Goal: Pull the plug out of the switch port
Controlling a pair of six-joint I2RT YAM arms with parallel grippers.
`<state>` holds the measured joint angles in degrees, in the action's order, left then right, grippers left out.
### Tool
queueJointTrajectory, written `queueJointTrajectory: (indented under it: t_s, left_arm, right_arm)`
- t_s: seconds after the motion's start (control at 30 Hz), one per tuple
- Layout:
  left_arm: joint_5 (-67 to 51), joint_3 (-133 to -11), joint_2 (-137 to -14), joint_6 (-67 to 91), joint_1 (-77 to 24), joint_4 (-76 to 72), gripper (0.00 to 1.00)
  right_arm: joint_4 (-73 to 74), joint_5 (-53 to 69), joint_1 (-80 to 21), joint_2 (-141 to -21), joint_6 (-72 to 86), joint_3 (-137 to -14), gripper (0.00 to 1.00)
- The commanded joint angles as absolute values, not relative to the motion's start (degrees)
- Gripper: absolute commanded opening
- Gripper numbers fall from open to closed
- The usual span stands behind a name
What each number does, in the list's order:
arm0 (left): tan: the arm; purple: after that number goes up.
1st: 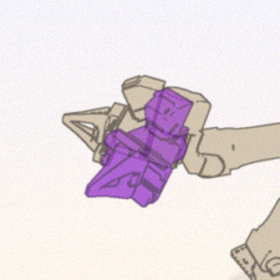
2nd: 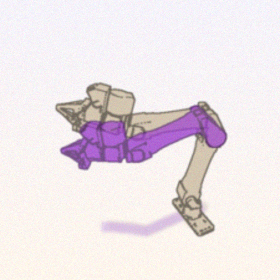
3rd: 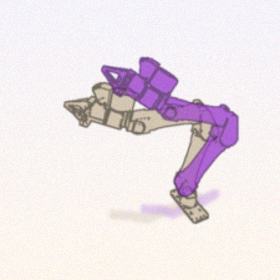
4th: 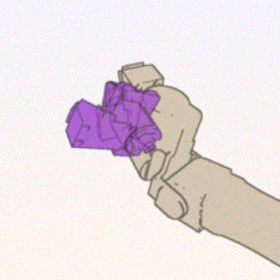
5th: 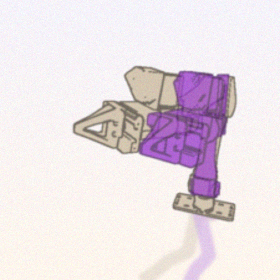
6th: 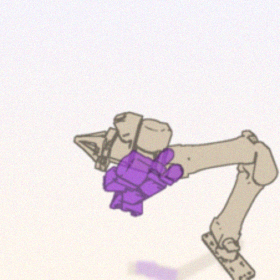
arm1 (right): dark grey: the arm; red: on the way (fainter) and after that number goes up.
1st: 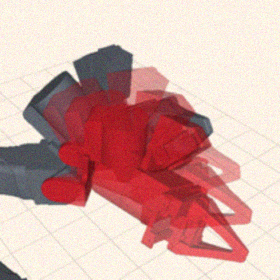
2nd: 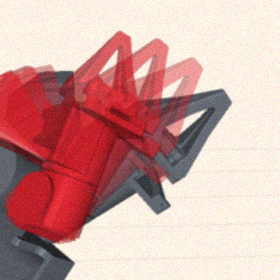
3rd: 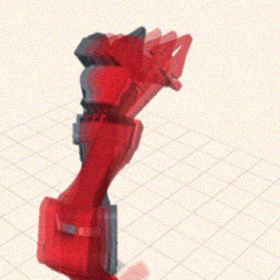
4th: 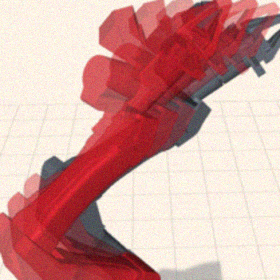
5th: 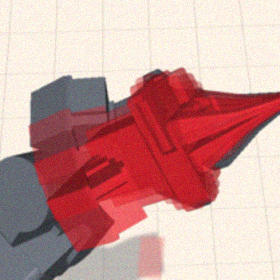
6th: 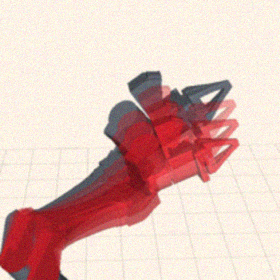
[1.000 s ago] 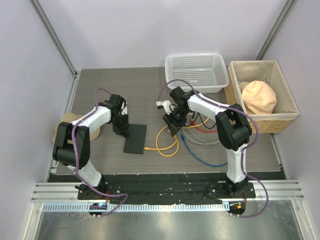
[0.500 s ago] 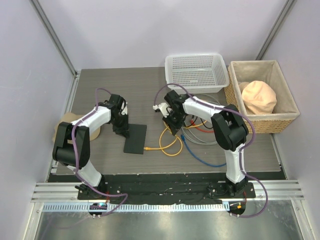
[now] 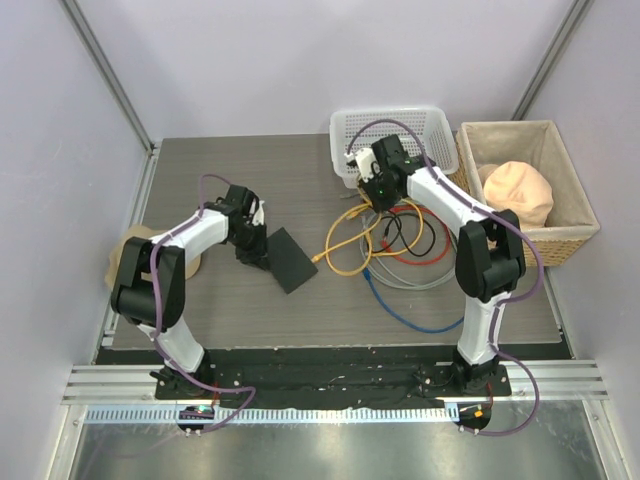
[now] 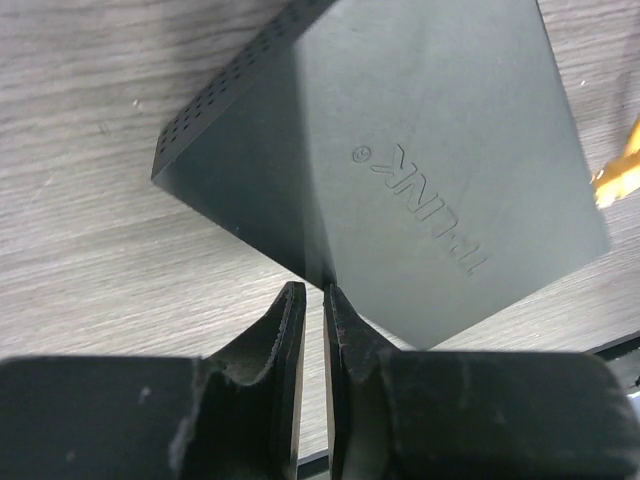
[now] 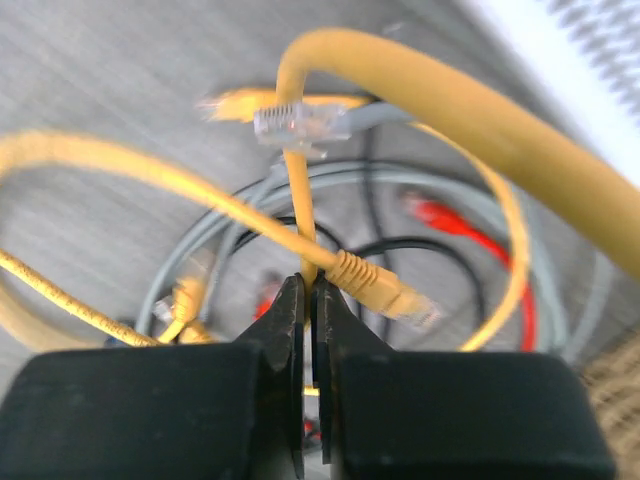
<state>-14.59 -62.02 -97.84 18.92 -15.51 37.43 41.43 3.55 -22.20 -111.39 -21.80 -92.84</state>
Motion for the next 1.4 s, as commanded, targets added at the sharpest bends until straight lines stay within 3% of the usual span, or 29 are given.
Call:
queueJointTrajectory:
  t_s: [0.0, 0.03, 0.07, 0.17, 0.37, 0.5, 0.53, 0.63, 0.77, 1.1, 1.37]
  left_arm:
    - [-10.19, -61.70, -100.90, 17.67, -14.85, 39.73, 0.15]
    - [-10.37, -61.79, -100.99, 17.67, -14.85, 39.81, 0.15]
    - [-10.46, -61.87, -100.99, 17.67, -14.77, 39.81, 0.15]
    - [-10.28, -61.79, -101.16, 17.75, -14.85, 39.81, 0.15]
    - [-10.20, -61.26, -100.55, 16.96, -14.85, 39.73, 0.15]
    - [-9.67, -61.00, -98.53, 16.53, -14.85, 40.34, 0.13]
    - [-9.84, -61.17, -98.00, 16.44, -14.85, 40.60, 0.12]
    - [-11.86, -61.96, -94.49, 15.30, -14.85, 41.92, 0.11]
    - [-11.87, -63.45, -89.75, 12.66, -14.85, 43.68, 0.14]
    - [-8.44, -55.64, -82.62, 14.15, -11.43, 42.63, 0.34]
    - [-9.76, -55.98, -88.93, 16.26, -11.16, 39.29, 0.32]
  right_arm:
    - [39.11, -2.55, -20.74, -106.26, -24.26, -94.58, 0.21]
    - [39.55, -1.42, -20.74, -105.91, -23.82, -93.70, 0.30]
    - [40.33, 0.94, -20.74, -105.04, -23.30, -93.26, 0.47]
    - [42.80, 10.00, -21.18, -101.53, -21.98, -90.97, 0.58]
    - [46.49, 23.17, -25.22, -99.23, -22.41, -88.33, 0.59]
    - [47.02, 26.19, -29.52, -103.52, -21.53, -89.65, 0.51]
    - [46.93, 25.93, -30.40, -105.54, -21.97, -90.00, 0.40]
    - [45.80, 21.99, -33.65, -110.02, -22.50, -90.00, 0.28]
    - [43.51, 18.90, -35.59, -114.43, -20.66, -91.49, 0.19]
    - [42.36, 16.79, -36.12, -123.39, -19.69, -104.57, 0.15]
    - [41.13, 12.22, -41.04, -129.90, -20.92, -105.38, 0.16]
